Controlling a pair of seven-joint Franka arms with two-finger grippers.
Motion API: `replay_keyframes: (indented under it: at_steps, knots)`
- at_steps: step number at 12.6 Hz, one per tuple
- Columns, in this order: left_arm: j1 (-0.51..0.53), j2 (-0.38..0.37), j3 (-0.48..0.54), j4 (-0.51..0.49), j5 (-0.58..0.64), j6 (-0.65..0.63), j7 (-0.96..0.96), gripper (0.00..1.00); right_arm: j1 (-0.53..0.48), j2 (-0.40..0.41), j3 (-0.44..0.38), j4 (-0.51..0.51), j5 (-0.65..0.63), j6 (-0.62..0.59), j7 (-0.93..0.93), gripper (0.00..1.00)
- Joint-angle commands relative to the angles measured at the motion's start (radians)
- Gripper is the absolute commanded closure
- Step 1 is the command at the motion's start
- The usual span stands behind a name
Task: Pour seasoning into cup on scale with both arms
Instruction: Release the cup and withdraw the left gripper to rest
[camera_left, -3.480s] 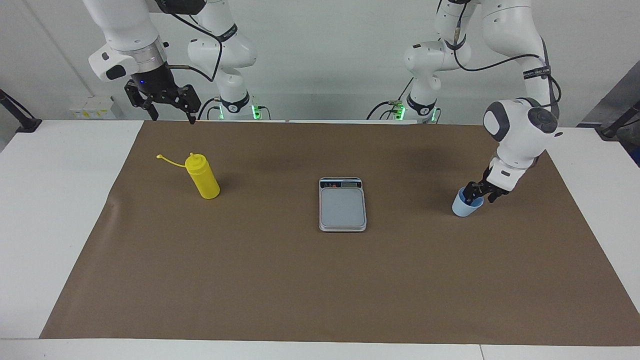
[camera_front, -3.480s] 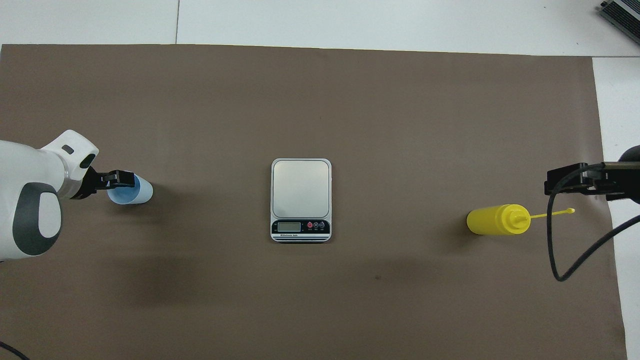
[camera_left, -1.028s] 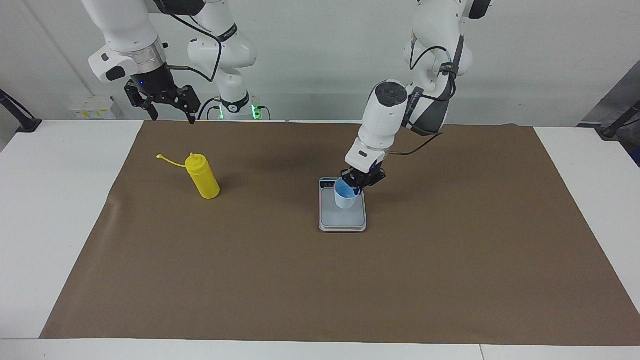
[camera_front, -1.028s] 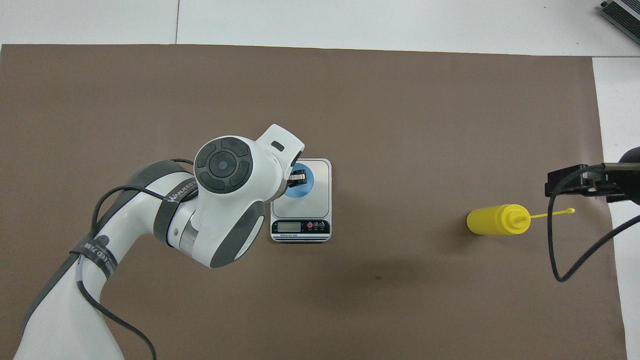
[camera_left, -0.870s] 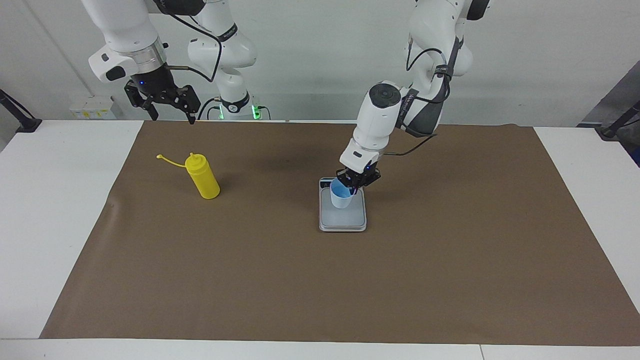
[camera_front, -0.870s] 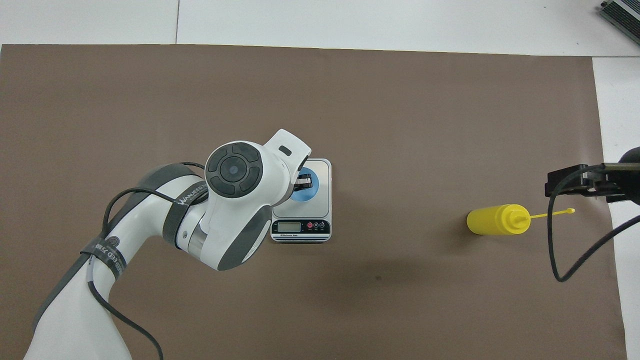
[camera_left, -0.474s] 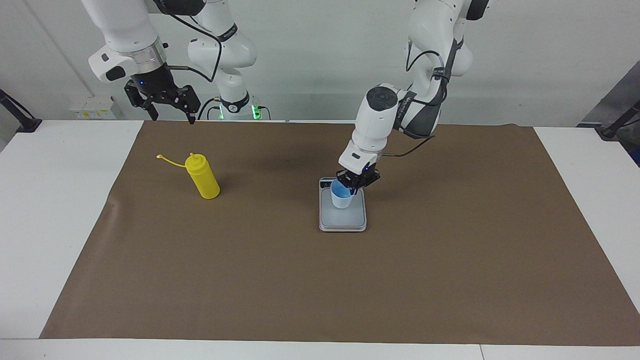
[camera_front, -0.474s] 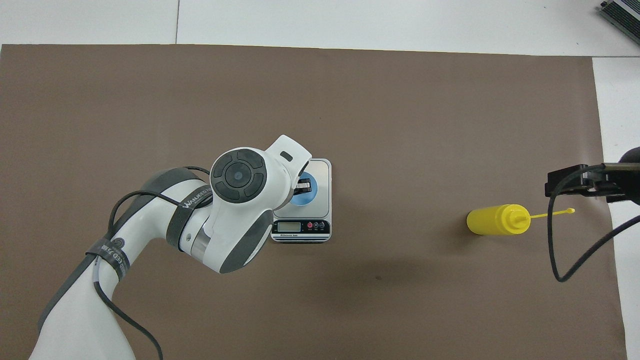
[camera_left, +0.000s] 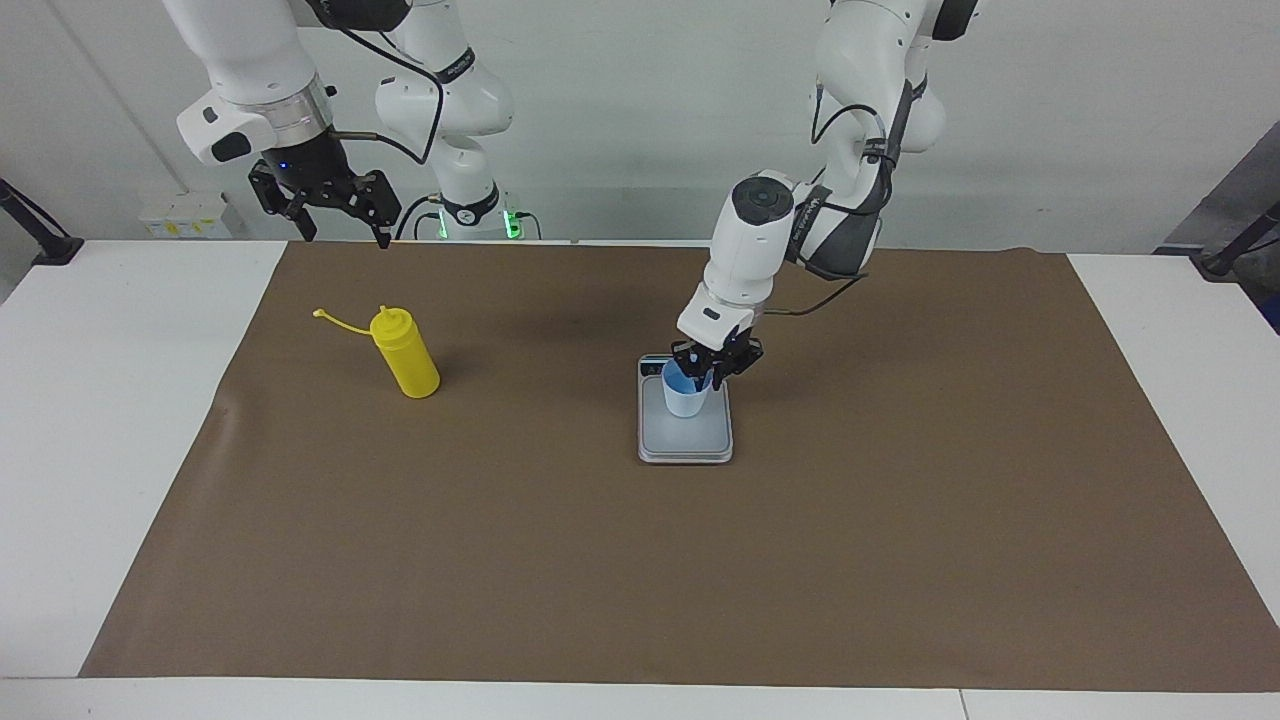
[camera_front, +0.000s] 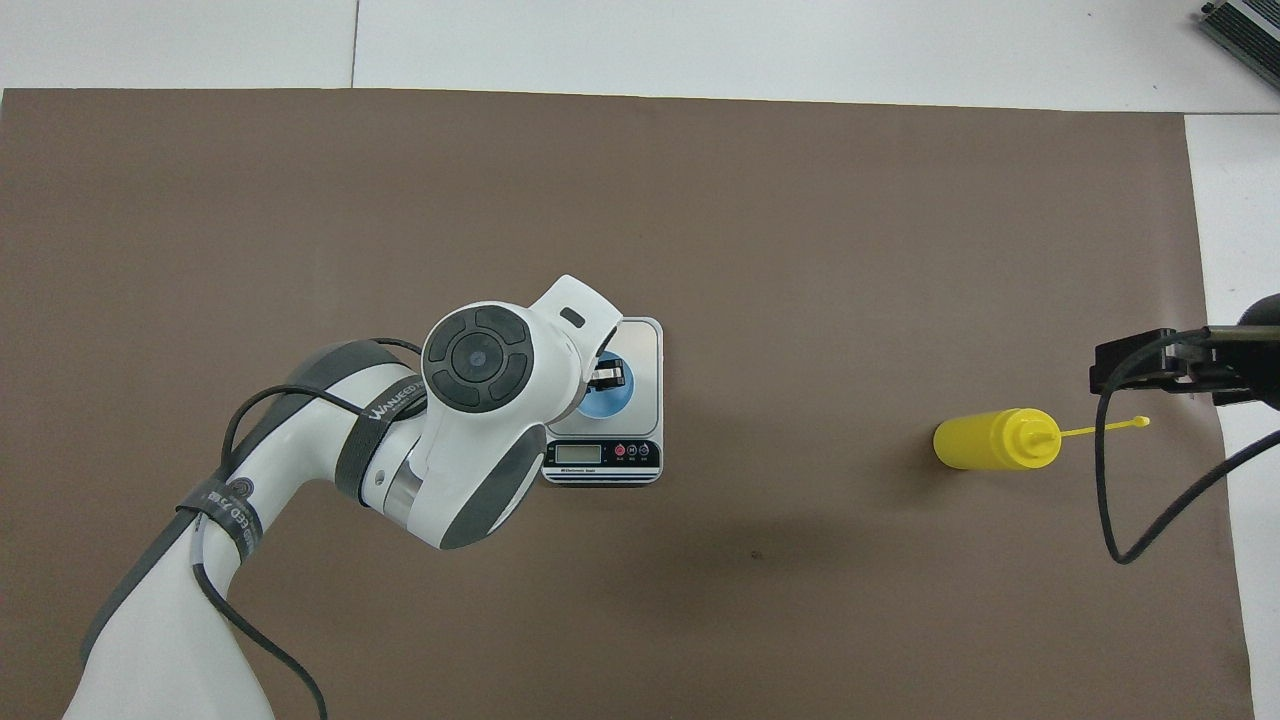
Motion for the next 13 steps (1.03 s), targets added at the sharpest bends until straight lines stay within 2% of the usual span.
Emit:
replay_keyframes:
  at_steps: [1, 3, 8, 11, 13]
  knots:
    - [0.002, -0.033, 0.022, 0.028, 0.017, -0.049, 0.005, 0.00, -0.013, -0.024, 0.006, -0.026, 0.009, 0.006, -0.001, 0.00]
    - [0.044, -0.069, 0.044, 0.079, 0.022, -0.154, 0.078, 0.00, -0.012, -0.024, 0.006, -0.026, 0.009, 0.006, -0.001, 0.00]
    - [0.199, -0.180, 0.047, 0.087, 0.024, -0.289, 0.334, 0.00, -0.027, -0.024, -0.006, -0.028, 0.009, 0.004, -0.007, 0.00]
    - [0.298, -0.244, 0.048, 0.085, 0.021, -0.364, 0.508, 0.00, -0.082, -0.030, -0.006, -0.049, 0.009, 0.018, -0.126, 0.00]
    - [0.346, -0.270, 0.051, 0.087, 0.021, -0.404, 0.597, 0.00, -0.111, -0.062, -0.006, -0.116, 0.009, 0.067, -0.217, 0.00]
